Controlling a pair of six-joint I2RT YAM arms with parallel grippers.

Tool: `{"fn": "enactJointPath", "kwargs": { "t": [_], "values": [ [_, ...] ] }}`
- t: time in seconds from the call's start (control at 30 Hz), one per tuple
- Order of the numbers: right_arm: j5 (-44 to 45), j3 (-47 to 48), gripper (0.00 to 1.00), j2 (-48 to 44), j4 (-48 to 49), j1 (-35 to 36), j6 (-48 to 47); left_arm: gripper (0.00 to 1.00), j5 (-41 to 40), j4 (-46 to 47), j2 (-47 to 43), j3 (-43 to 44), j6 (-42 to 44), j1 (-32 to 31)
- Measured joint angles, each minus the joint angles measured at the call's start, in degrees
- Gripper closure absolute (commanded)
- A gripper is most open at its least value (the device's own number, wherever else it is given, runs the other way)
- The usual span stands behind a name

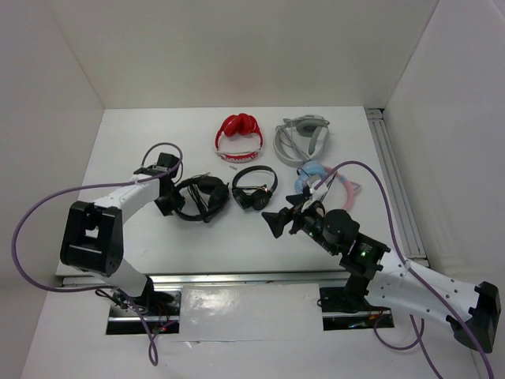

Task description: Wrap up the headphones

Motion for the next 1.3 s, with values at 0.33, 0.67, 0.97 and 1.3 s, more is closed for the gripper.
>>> {"fn": "enactJointPath", "kwargs": {
  "t": [0.33,0.67,0.97,1.3],
  "values": [
    [-0.4,0.0,0.00,0.1,-0.2,0.0,0.0,0.00,-2.7,1.4,-0.2,-3.4,-5.0,-0.2],
    [1.2,6.8,0.00,6.1,-8.0,0.0,2.1,0.00,-7.4,-5.3,-25.5,1.9,-6.0,-4.9],
    [7.3,23.0,0.00,1.5,-28.3,0.0,9.7,0.00,-2.2,-11.4,-49.3,3.4,6.4,-9.7],
    [5.7,24.9,0.00,-15.8,-42.8,0.0,16.2,0.00,3.2,-16.6,-68.4,1.7,11.4,-15.6]
  ]
}}
